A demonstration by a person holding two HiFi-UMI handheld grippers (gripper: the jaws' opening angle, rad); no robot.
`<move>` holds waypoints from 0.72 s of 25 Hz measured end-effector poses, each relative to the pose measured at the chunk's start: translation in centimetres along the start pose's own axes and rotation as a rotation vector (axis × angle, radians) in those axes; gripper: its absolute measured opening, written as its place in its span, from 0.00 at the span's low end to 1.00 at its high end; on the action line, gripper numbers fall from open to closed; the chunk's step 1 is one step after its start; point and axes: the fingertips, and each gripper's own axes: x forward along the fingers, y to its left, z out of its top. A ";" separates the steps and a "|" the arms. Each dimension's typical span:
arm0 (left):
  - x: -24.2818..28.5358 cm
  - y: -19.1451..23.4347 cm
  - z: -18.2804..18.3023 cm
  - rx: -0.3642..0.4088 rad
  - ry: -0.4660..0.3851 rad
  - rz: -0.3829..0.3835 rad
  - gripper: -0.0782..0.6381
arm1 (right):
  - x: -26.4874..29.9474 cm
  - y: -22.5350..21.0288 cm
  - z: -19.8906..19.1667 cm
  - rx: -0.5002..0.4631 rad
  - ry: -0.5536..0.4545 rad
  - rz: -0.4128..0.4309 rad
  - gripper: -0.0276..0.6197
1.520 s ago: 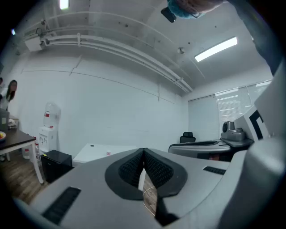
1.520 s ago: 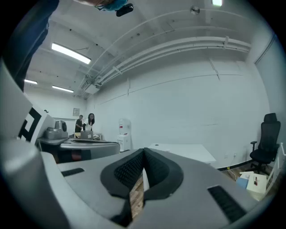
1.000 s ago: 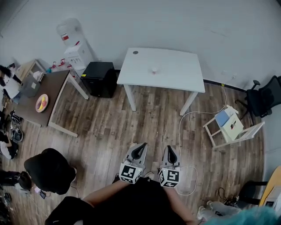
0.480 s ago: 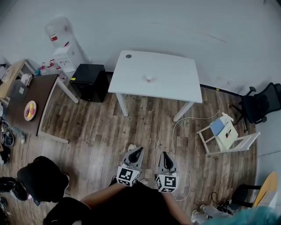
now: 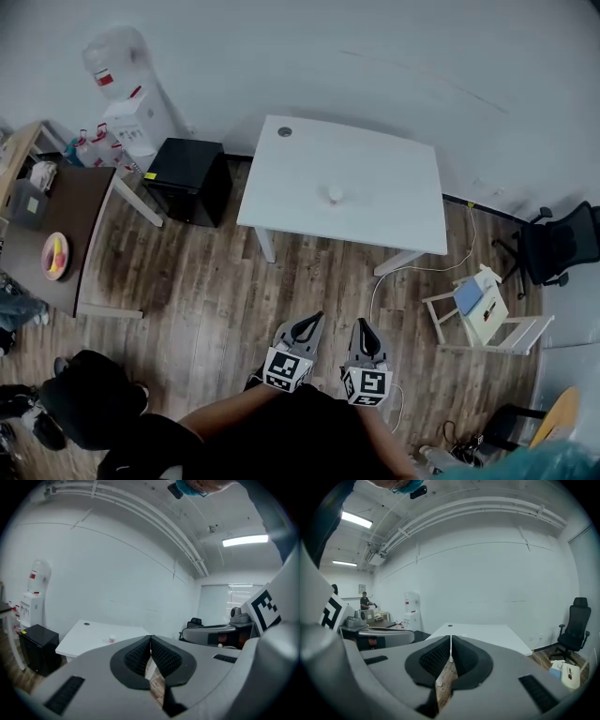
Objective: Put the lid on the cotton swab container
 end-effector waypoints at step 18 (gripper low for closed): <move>8.0 10.2 3.6 0.050 0.009 -0.055 0.13 | 12.2 -1.2 4.2 0.052 -0.034 -0.011 0.09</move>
